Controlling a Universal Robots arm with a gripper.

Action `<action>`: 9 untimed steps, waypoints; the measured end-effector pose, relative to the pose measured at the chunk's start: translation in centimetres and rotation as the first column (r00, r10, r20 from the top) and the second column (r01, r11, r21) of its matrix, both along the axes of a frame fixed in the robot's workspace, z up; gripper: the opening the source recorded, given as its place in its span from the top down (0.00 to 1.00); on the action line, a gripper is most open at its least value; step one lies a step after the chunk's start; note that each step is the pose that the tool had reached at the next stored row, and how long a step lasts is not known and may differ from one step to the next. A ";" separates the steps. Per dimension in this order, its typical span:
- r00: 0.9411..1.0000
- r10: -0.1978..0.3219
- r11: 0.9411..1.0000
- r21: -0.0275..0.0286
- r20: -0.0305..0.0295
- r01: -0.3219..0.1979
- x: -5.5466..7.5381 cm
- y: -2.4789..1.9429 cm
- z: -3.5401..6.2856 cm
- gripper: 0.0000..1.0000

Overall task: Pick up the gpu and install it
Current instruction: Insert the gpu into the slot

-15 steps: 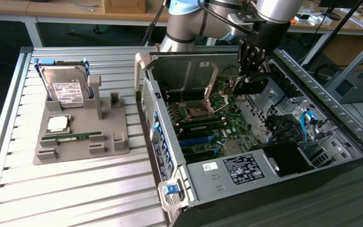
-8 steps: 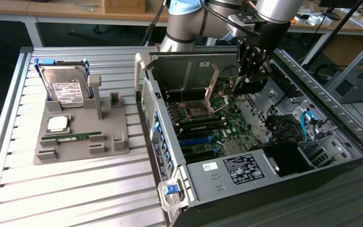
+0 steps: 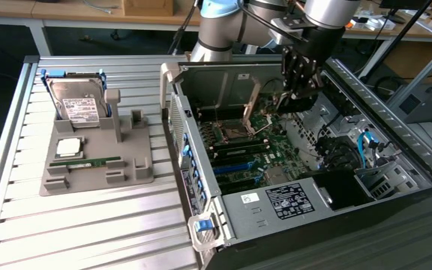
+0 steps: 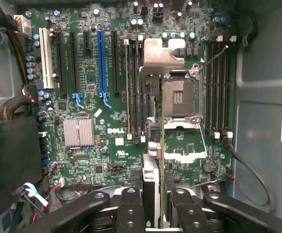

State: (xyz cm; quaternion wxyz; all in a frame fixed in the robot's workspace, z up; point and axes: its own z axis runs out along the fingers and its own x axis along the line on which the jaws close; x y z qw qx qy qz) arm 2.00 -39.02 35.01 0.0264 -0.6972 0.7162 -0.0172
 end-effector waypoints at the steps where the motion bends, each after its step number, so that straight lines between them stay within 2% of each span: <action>1: 1.000 0.000 1.000 0.000 0.000 0.000 -0.1 -0.04 -0.01 0.73; 9: 1.000 0.000 1.000 0.000 0.000 0.000 -0.6 -0.34 -0.07 0.73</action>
